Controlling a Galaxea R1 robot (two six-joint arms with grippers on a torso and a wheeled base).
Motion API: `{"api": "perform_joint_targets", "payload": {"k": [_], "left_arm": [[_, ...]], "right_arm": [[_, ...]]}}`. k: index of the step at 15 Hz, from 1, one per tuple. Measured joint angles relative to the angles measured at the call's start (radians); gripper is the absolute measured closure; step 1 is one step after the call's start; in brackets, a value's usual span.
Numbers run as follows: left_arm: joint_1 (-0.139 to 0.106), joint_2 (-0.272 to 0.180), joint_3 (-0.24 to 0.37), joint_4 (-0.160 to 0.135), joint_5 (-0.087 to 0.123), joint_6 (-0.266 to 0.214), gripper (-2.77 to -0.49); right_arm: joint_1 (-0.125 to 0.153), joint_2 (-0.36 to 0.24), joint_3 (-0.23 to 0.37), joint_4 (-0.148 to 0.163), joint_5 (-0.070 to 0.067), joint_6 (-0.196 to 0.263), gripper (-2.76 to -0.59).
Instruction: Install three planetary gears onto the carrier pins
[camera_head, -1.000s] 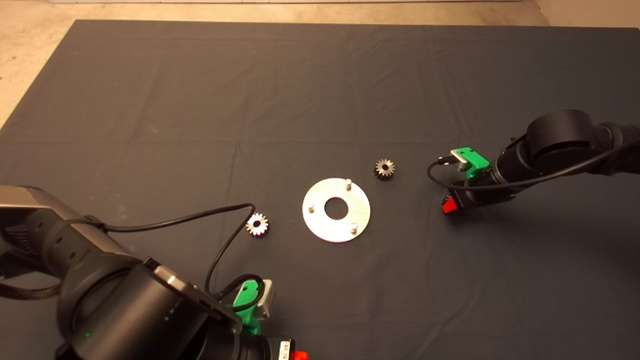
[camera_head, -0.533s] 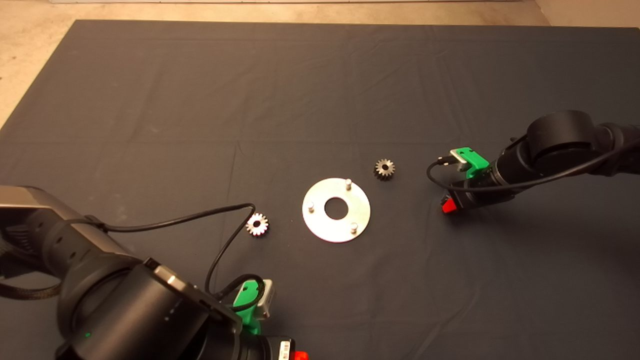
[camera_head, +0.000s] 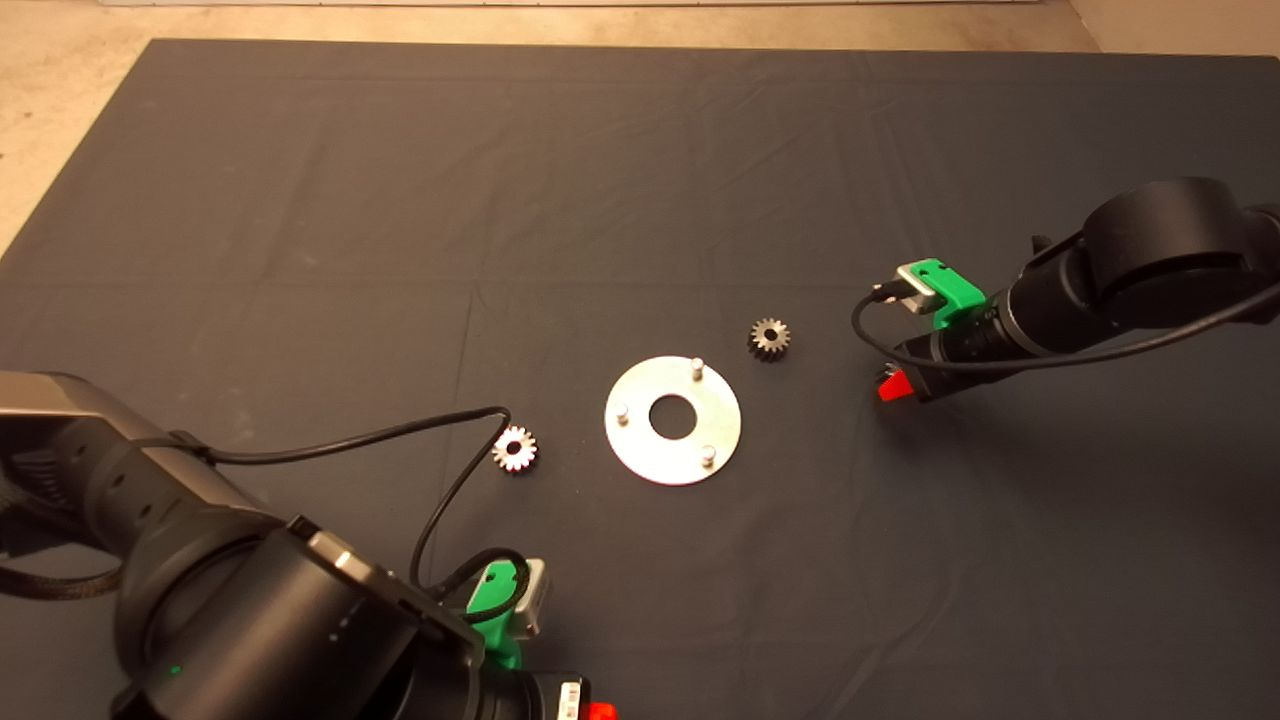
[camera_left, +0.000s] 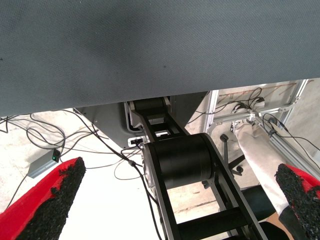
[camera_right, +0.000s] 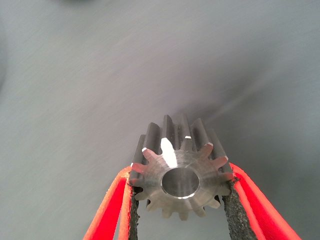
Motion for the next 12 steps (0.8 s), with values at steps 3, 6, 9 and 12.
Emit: {"api": "perform_joint_targets", "payload": {"k": [3,6,9,12], "left_arm": [[0.0,0.0,0.0,0.0,0.0,0.0,-2.77],[0.0,0.0,0.0,0.002,0.0,0.0,-2.77],[0.0,0.0,0.0,0.003,0.0,0.0,-2.77],[0.0,0.0,0.0,0.003,0.0,0.0,-2.77]], "right_arm": [[-0.002,0.063,0.048,0.049,-0.007,-0.001,-0.94],[-0.001,0.15,0.078,0.076,-0.002,-0.007,-0.94],[0.02,0.24,0.078,0.079,-0.014,-0.007,-0.93],[0.042,0.338,0.065,0.08,-0.029,-0.007,-0.92]]}}
